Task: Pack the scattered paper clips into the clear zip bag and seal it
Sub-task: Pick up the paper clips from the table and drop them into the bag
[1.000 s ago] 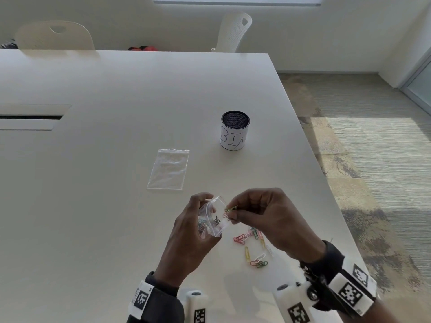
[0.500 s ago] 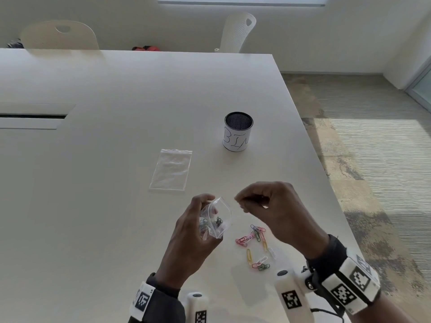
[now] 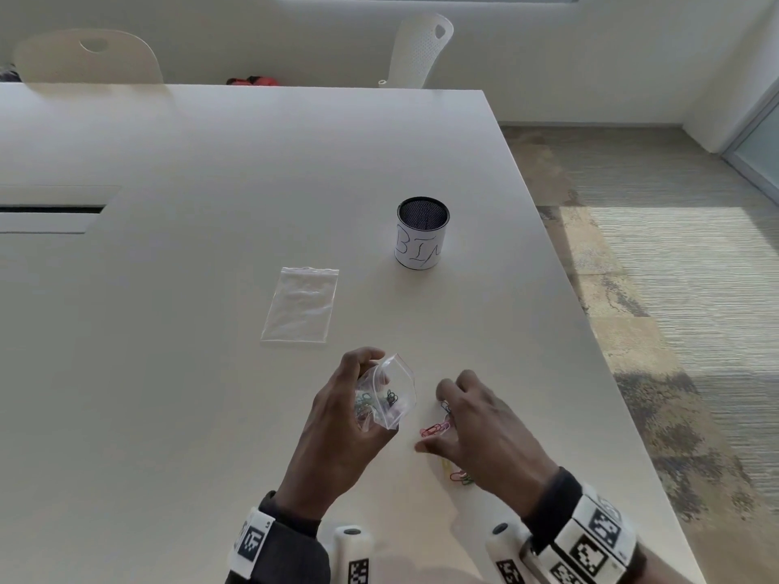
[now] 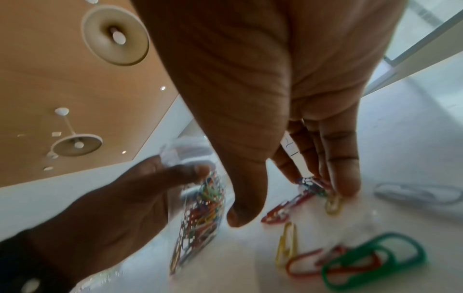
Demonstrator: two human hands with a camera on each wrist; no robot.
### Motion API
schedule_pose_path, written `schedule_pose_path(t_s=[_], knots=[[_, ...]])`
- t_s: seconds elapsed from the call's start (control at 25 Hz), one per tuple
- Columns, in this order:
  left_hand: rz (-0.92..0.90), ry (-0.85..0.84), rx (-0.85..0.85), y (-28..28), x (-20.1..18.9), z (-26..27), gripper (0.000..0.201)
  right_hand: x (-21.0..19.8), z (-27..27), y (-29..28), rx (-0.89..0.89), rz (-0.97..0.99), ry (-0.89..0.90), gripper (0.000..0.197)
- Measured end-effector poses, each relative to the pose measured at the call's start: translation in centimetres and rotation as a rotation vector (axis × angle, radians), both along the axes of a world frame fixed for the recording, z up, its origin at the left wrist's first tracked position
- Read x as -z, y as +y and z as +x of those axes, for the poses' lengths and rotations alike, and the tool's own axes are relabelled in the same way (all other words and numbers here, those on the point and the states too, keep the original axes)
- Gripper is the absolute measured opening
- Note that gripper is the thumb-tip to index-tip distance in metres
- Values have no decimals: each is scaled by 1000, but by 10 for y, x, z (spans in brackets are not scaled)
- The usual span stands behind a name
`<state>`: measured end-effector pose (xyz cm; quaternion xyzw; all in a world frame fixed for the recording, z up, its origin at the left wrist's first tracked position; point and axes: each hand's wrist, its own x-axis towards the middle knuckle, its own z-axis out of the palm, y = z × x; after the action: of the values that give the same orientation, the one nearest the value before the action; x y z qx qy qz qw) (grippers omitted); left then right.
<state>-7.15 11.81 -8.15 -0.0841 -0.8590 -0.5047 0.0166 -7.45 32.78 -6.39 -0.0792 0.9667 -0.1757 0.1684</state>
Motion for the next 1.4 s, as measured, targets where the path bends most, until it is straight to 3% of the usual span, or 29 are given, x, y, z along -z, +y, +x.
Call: schedule_pose_path(t_s=[0.24, 0.52, 0.72, 0.88, 1.04, 1.16, 1.4], knots=[[2, 5, -1, 0, 0, 0, 63, 14, -1, -9, -26, -46, 83, 7], [12, 5, 7, -1, 1, 0, 64, 15, -6, -4, -58, -8, 83, 14], [16, 10, 14, -1, -1, 0, 63, 7, -16, 7, 9, -89, 65, 17], [25, 5, 20, -2, 0, 1, 64, -8, -24, 22, 92, -300, 6, 11], [13, 17, 20, -2, 0, 1, 63, -43, -22, 19, 244, -727, 8, 9], [4, 36, 22, -1, -1, 1, 64, -67, -19, -1, 232, -935, 11, 6], [6, 22, 7, -3, -2, 2, 67, -55, -18, -32, 61, -732, 187, 11]])
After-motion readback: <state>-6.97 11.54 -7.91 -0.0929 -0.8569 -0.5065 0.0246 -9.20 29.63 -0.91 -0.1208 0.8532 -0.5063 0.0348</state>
